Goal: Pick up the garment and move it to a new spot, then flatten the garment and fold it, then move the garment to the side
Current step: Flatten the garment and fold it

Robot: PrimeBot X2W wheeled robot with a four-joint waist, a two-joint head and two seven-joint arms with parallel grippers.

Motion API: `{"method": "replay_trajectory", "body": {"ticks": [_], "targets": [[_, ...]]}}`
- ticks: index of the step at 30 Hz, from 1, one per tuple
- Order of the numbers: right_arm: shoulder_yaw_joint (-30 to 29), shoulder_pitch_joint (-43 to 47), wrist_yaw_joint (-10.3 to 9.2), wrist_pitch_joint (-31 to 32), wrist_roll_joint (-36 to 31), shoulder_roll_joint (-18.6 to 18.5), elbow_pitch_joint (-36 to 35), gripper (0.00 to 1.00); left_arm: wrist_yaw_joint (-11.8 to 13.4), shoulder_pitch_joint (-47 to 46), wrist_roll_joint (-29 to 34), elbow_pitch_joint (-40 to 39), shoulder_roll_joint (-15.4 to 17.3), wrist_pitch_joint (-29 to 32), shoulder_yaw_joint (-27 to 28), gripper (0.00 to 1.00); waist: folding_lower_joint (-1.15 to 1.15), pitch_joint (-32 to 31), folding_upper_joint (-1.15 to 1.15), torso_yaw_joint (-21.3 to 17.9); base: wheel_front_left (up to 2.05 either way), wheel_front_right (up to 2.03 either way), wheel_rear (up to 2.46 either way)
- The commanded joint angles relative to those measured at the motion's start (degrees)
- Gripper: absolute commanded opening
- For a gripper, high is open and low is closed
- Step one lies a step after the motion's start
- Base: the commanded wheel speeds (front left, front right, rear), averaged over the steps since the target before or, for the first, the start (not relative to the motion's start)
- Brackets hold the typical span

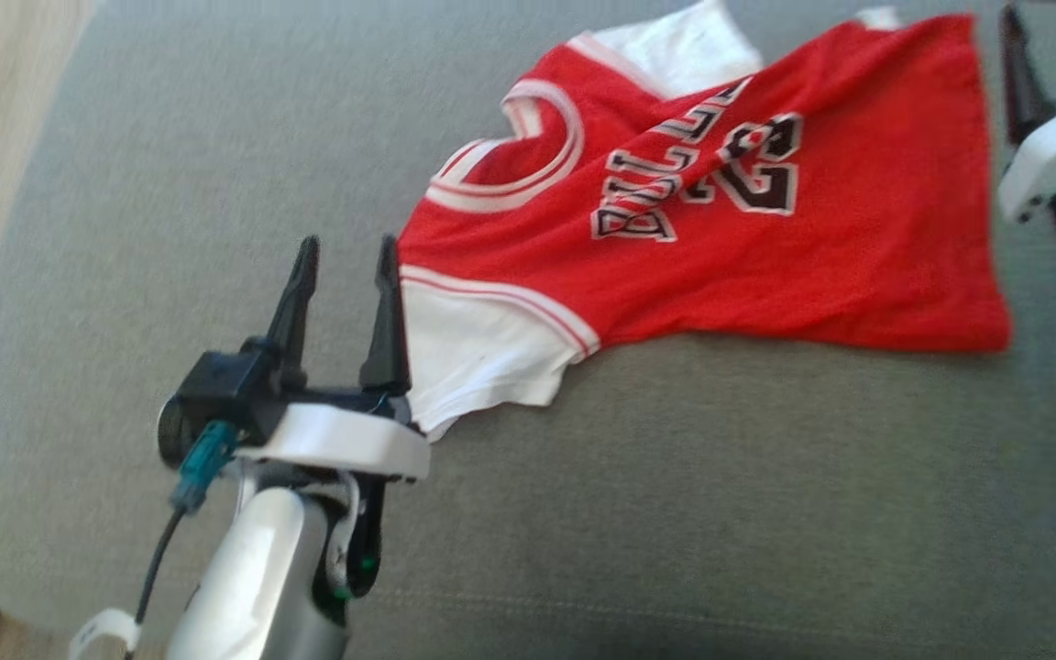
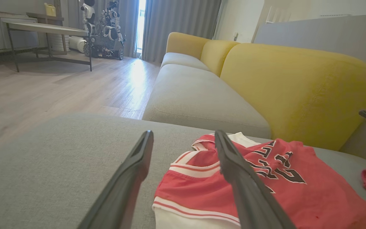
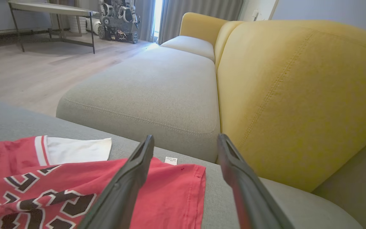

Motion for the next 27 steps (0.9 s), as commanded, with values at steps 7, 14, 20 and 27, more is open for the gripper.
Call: {"method": "replay_trajectory", "body": {"ticks": [7,14,20,27], "targets": [[2.14,10.0,-0.04,-0.76,6.89,0.07,-10.04,1.0,-0.75,2.58,-0.01,-1.93,0.73,-0.34,4.36,1.0,0.0,-7.1,0.0,-6.07,0.0,0.0,0.0],[-3.98,22.01,-0.04,-0.78,9.73,-0.68,-21.36,1.0,-0.93,4.22,-0.69,-1.7,0.73,-0.34,4.5,1.0,0.0,-9.09,0.0,-7.07,0.0,0.0,0.0],[-12.84,33.01,-0.04,-0.78,2.87,2.71,-33.42,1.0,-0.85,6.16,-1.79,-0.49,0.73,-0.34,3.35,1.0,0.0,-9.62,0.0,-8.21,0.0,0.0,0.0],[-21.04,43.96,-0.04,0.69,-2.83,11.54,-45.84,1.0,-0.26,7.06,-2.76,0.15,0.73,-0.34,1.95,1.0,0.0,-9.0,0.0,-8.77,0.0,0.0,0.0]]}}
